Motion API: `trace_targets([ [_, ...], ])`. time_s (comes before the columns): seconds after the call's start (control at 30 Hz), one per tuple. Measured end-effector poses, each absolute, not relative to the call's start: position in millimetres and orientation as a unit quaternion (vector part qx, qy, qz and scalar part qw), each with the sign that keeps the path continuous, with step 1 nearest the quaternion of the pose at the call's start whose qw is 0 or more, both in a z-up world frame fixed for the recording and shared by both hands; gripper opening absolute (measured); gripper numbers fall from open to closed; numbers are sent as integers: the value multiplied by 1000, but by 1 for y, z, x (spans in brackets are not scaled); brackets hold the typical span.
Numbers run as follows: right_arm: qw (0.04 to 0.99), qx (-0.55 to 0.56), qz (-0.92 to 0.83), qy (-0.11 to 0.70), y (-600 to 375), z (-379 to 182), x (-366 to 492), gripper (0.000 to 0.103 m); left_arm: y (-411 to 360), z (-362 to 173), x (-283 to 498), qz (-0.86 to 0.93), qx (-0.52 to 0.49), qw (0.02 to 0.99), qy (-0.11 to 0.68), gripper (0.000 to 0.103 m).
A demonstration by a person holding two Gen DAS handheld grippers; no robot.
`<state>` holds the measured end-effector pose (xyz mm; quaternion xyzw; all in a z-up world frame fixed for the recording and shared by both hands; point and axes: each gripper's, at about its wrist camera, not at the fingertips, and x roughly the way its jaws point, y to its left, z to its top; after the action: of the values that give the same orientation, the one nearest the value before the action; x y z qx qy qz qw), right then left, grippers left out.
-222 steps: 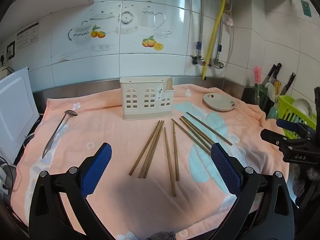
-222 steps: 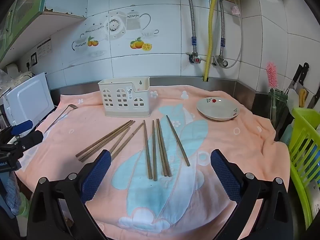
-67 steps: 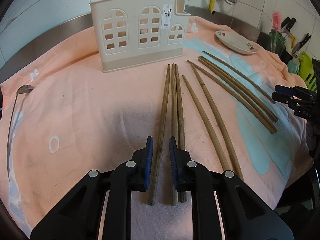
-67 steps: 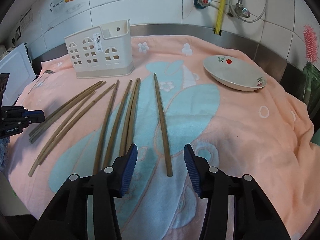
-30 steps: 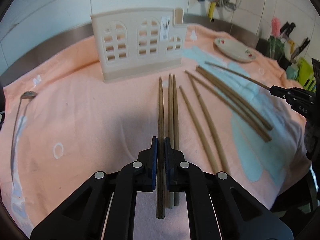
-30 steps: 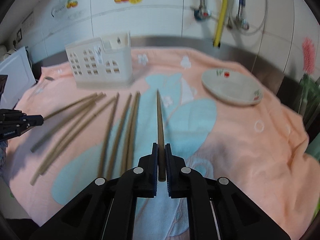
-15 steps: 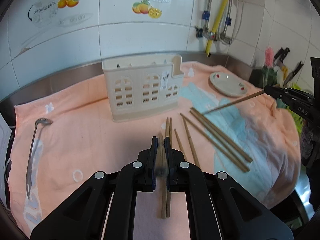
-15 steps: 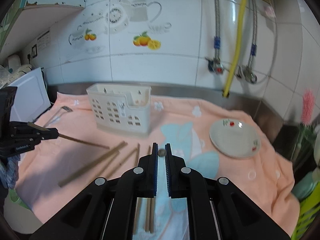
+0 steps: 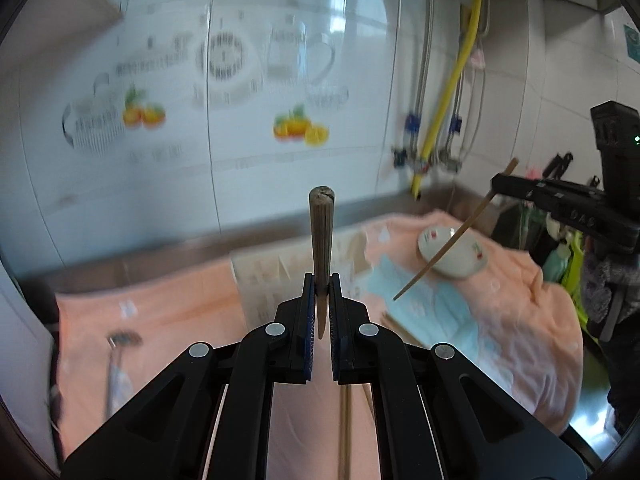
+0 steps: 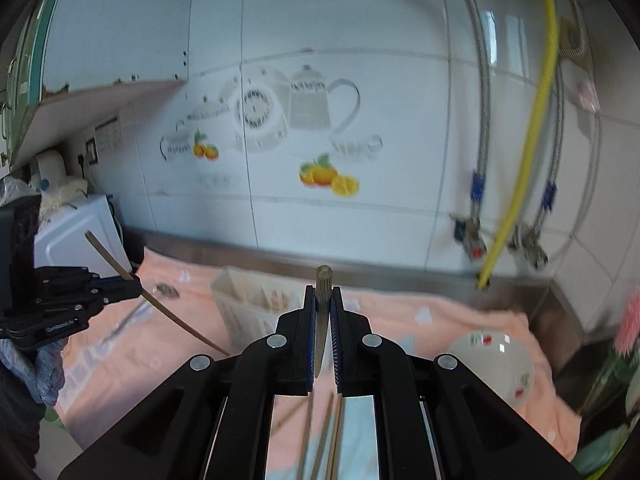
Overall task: Organize utensils
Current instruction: 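Lift the chopsticks upright with the left tool over the cream caddy, then lower the chopsticks into the caddy and open the left tool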
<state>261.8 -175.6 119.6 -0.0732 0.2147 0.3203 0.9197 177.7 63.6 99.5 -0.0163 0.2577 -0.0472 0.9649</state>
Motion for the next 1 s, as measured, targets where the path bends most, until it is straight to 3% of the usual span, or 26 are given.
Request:
trace_targets([
  [0.3, 924, -67, 321, 198, -138, 143, 298, 7, 79, 140, 222, -6, 2, 974, 227, 5],
  [1.0, 912, -78, 302, 266, -116, 79, 342, 7, 109, 62, 273, 8, -44, 946, 322, 5],
])
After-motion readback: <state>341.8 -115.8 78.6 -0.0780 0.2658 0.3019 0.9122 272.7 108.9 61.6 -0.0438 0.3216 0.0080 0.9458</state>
